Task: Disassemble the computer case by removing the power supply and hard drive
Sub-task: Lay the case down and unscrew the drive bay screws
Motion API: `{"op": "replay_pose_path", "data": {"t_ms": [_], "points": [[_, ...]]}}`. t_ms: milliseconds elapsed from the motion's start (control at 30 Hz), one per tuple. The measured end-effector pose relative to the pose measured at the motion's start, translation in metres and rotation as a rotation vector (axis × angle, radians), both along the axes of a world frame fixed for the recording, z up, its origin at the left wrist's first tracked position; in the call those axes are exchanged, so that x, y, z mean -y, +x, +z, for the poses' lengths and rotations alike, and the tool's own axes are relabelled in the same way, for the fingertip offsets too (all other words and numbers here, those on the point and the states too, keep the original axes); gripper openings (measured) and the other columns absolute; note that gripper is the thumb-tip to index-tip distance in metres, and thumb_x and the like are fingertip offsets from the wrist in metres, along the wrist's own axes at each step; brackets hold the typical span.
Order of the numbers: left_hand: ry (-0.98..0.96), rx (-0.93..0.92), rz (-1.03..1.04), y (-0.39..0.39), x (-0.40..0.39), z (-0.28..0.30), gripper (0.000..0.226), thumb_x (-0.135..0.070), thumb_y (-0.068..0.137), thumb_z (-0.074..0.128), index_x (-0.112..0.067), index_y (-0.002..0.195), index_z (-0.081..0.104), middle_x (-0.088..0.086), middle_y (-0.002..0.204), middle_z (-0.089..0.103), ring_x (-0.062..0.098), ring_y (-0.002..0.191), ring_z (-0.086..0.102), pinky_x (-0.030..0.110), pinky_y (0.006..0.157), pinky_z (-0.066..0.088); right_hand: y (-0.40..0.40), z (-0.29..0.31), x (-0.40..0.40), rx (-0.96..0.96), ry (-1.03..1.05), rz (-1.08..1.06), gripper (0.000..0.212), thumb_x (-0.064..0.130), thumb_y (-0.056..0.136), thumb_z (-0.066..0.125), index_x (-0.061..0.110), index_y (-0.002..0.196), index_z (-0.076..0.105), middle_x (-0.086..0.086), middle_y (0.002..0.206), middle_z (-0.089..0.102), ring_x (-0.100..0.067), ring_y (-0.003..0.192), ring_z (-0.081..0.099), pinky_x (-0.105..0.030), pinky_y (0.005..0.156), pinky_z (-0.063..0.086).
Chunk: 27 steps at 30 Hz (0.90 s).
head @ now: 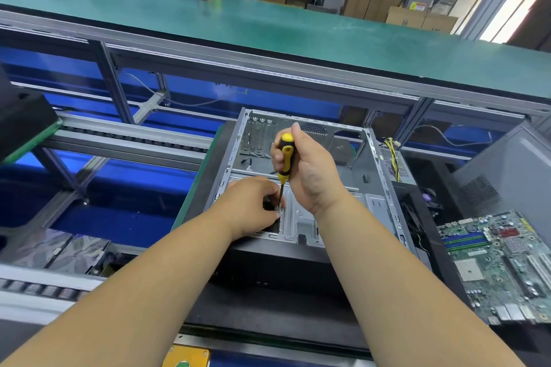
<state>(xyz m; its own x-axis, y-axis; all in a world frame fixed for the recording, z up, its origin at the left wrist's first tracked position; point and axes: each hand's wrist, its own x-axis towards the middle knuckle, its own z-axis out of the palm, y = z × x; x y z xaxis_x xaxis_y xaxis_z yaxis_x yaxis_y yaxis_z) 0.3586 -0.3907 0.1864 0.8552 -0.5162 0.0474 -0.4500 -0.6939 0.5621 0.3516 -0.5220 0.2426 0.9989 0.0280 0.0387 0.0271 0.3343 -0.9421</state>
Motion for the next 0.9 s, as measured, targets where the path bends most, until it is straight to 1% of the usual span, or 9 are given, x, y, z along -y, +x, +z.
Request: {"op": "replay_pose_path", "data": {"t_ms": [100,200,267,400,467,567,700,833,900], "points": [[0.008,-0.003,0.011,-0.001,0.0,0.001,0.018,-0.029,0.079,0.07,-0.04,0.072,0.057,-0.018,0.08,0.054,0.006,0.083,0.051,0.027,0.08,0.04,0.002,-0.004,-0.006,0.022,0.001,-0.005,0.048,0.029,0.107,0.028,0.009,0.069,0.05,-0.001,0.05,0.035,-0.014,0.048,0.028,-0.028,0.051,0.021],[0.011,0.003,0.015,-0.002,0.0,0.002,0.006,-0.029,0.079,0.07,-0.031,0.083,0.066,-0.012,0.087,0.059,0.01,0.088,0.055,0.033,0.088,0.046,0.003,-0.007,-0.006,0.047,0.069,-0.001,0.049,0.038,0.105,0.032,0.01,0.068,0.049,0.001,0.046,0.031,-0.013,0.044,0.023,-0.027,0.048,0.018],[0.006,0.011,0.02,-0.002,0.0,0.001,0.009,-0.029,0.078,0.07,-0.028,0.087,0.068,-0.01,0.089,0.061,0.011,0.09,0.056,0.034,0.091,0.046,0.004,-0.008,-0.004,0.057,0.085,0.015,0.041,0.044,0.098,0.042,0.013,0.072,0.047,0.002,0.046,0.033,-0.013,0.043,0.023,-0.027,0.047,0.018],[0.013,0.015,0.018,-0.001,0.001,0.001,0.01,-0.029,0.078,0.07,-0.027,0.088,0.068,-0.01,0.089,0.06,0.012,0.09,0.055,0.036,0.092,0.046,0.005,-0.011,0.0,0.077,0.043,0.014,0.029,0.037,0.091,0.051,0.017,0.076,0.037,0.001,0.053,0.038,-0.014,0.047,0.028,-0.031,0.053,0.018],[0.021,0.017,0.018,-0.001,0.001,0.001,0.012,-0.029,0.078,0.07,-0.026,0.09,0.069,-0.009,0.09,0.06,0.013,0.092,0.056,0.037,0.092,0.046,0.005,-0.011,0.004,0.068,-0.005,-0.014,0.029,0.038,0.091,0.053,0.017,0.076,0.04,0.0,0.059,0.047,-0.016,0.05,0.036,-0.029,0.054,0.026],[0.023,0.024,0.019,0.0,0.001,0.001,0.013,-0.029,0.078,0.07,-0.024,0.09,0.069,-0.008,0.09,0.062,0.015,0.092,0.058,0.037,0.09,0.048,0.005,-0.01,0.009,0.036,-0.043,-0.014,0.031,0.043,0.09,0.056,0.016,0.076,0.057,-0.002,0.07,0.061,-0.017,0.058,0.05,-0.03,0.063,0.044],[0.025,0.033,0.011,0.0,0.001,0.001,0.014,-0.028,0.078,0.071,-0.024,0.091,0.07,-0.007,0.09,0.064,0.015,0.092,0.058,0.034,0.088,0.049,0.005,-0.007,0.009,0.02,-0.053,-0.004,0.038,0.043,0.094,0.05,0.017,0.071,0.062,-0.002,0.068,0.059,-0.014,0.057,0.051,-0.028,0.064,0.045],[0.006,0.029,0.012,0.0,0.001,0.0,0.013,-0.027,0.077,0.072,-0.026,0.09,0.07,-0.01,0.089,0.063,0.012,0.091,0.058,0.032,0.089,0.048,0.008,-0.003,0.005,0.002,-0.143,-0.076,0.055,0.032,0.103,0.034,0.021,0.053,0.053,0.002,0.057,0.049,-0.015,0.053,0.043,-0.031,0.063,0.038],[-0.002,0.031,0.01,0.0,0.001,0.0,0.012,-0.026,0.077,0.072,-0.027,0.089,0.07,-0.012,0.088,0.063,0.011,0.091,0.057,0.032,0.089,0.048,0.01,-0.001,0.004,0.001,-0.109,-0.073,0.055,0.027,0.104,0.031,0.018,0.052,0.048,0.002,0.053,0.043,-0.014,0.05,0.038,-0.029,0.058,0.034]]}}
